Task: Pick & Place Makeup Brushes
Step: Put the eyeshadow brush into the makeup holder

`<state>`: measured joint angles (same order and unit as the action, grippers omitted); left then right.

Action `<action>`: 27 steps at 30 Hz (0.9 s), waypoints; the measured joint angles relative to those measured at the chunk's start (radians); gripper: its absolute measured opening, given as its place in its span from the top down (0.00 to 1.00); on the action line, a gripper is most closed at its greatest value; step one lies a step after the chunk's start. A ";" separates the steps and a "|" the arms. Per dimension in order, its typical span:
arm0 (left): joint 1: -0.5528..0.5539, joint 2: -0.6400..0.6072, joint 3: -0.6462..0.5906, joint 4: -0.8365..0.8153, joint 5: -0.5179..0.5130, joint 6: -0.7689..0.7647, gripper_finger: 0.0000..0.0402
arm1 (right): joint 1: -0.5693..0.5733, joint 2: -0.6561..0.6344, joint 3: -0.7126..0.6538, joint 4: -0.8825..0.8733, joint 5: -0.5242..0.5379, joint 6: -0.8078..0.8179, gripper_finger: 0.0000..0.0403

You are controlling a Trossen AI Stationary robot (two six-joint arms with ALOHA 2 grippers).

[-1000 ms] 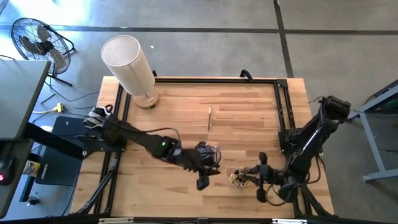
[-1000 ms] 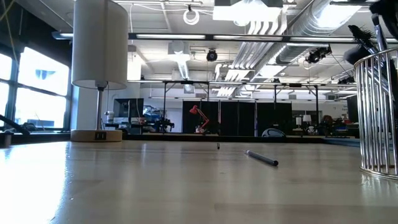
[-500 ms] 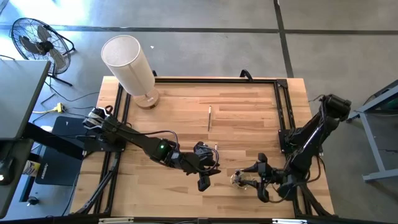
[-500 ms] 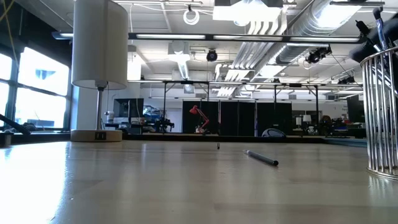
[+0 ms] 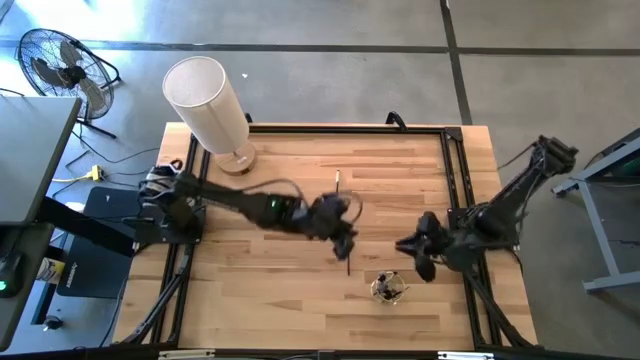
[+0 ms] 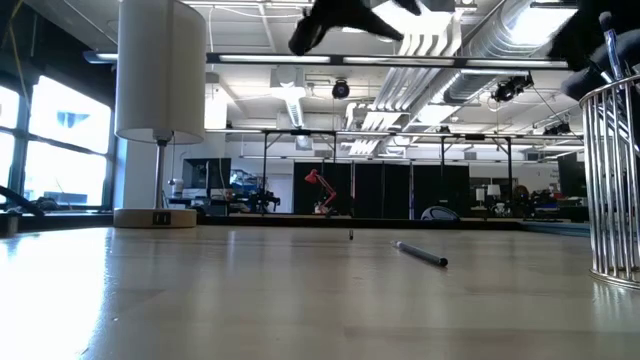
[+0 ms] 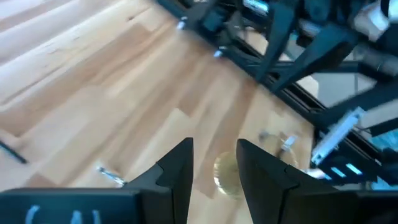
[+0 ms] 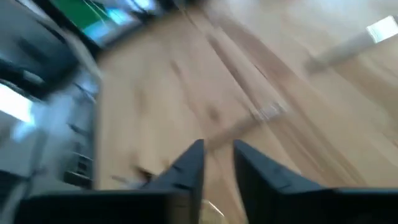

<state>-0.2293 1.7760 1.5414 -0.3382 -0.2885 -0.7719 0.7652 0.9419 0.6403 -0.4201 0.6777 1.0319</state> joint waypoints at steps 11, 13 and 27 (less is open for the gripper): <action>0.272 0.032 0.002 -0.050 0.070 -0.001 0.70 | -0.369 0.000 0.000 -0.304 -0.282 0.067 0.92; 0.323 0.054 0.003 -0.065 0.079 -0.004 0.70 | -0.410 0.000 0.000 -0.298 -0.302 0.022 0.94; 0.574 0.181 0.010 -0.163 0.300 0.008 0.70 | -0.599 0.000 0.000 -0.294 -0.310 -0.076 0.98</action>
<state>0.3451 1.9568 1.5518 -0.5010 0.0115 -0.7635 0.1658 0.9421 0.6403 -0.7143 0.3672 0.9562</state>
